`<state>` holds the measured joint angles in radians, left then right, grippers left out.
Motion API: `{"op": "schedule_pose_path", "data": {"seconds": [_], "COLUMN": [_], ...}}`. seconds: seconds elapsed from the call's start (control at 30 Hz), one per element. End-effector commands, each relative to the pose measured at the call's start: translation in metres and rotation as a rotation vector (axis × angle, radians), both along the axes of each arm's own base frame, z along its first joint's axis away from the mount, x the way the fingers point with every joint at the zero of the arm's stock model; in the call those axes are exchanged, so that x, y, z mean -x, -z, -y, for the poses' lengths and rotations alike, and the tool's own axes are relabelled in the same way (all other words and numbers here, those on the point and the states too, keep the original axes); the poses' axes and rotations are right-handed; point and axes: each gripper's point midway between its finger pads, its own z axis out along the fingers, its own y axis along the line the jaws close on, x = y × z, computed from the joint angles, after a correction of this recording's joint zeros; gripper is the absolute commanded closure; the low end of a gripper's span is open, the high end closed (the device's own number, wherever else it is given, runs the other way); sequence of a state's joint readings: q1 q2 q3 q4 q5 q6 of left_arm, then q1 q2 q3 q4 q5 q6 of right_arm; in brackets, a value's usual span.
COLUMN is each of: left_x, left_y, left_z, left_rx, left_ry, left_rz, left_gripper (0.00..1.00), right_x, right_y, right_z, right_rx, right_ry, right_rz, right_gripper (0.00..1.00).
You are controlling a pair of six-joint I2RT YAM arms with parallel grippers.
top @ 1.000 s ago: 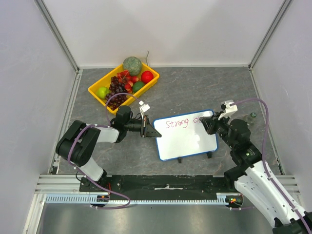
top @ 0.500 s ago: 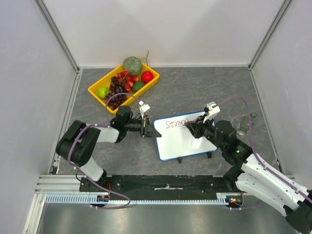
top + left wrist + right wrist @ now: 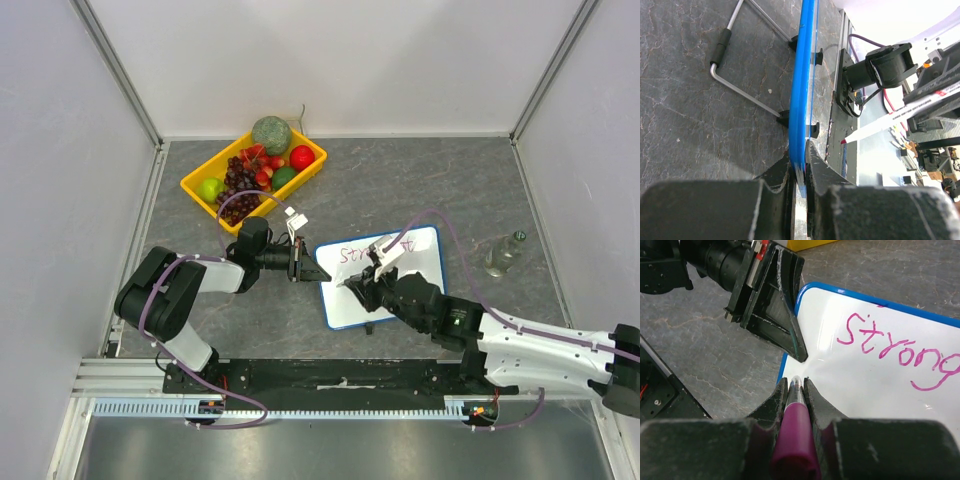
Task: Write a sentence on the whiteboard
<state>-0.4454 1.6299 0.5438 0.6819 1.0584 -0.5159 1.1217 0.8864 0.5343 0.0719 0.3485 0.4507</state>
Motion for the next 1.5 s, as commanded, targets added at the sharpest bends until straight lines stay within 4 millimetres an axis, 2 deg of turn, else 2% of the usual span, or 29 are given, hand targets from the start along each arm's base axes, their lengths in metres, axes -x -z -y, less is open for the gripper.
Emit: {"op": "schedule_pose_path", "data": {"seconds": [0.0,0.3,0.73,1.1,1.47], "left_x": [-0.003,-0.002,-0.003,-0.003,-0.002], "left_y": [0.015,0.015,0.016,0.016,0.016], "left_z": [-0.003,-0.004,-0.003,-0.003,-0.003], "left_rx": [-0.038,-0.037,-0.038,-0.037,-0.038], "left_ry": [-0.017,-0.014,-0.015,-0.014,-0.012], "left_rz": [0.031,0.03,0.026,0.027,0.024], "left_gripper": [0.98,0.98,0.98,0.98,0.98], "right_x": [-0.007,-0.012,-0.007,-0.005,-0.003], "right_y": [-0.03,-0.022,-0.005,0.012,0.031], "right_z": [-0.007,-0.003,0.0,-0.006,-0.003], "right_rx": [-0.066,-0.046,-0.006,0.016,0.042], "right_ry": [0.082,0.126,0.103,0.086,0.091], "right_rz": [0.074,0.087,0.066,0.038,0.013], "right_gripper": [1.0,1.0,1.0,1.0,1.0]}}
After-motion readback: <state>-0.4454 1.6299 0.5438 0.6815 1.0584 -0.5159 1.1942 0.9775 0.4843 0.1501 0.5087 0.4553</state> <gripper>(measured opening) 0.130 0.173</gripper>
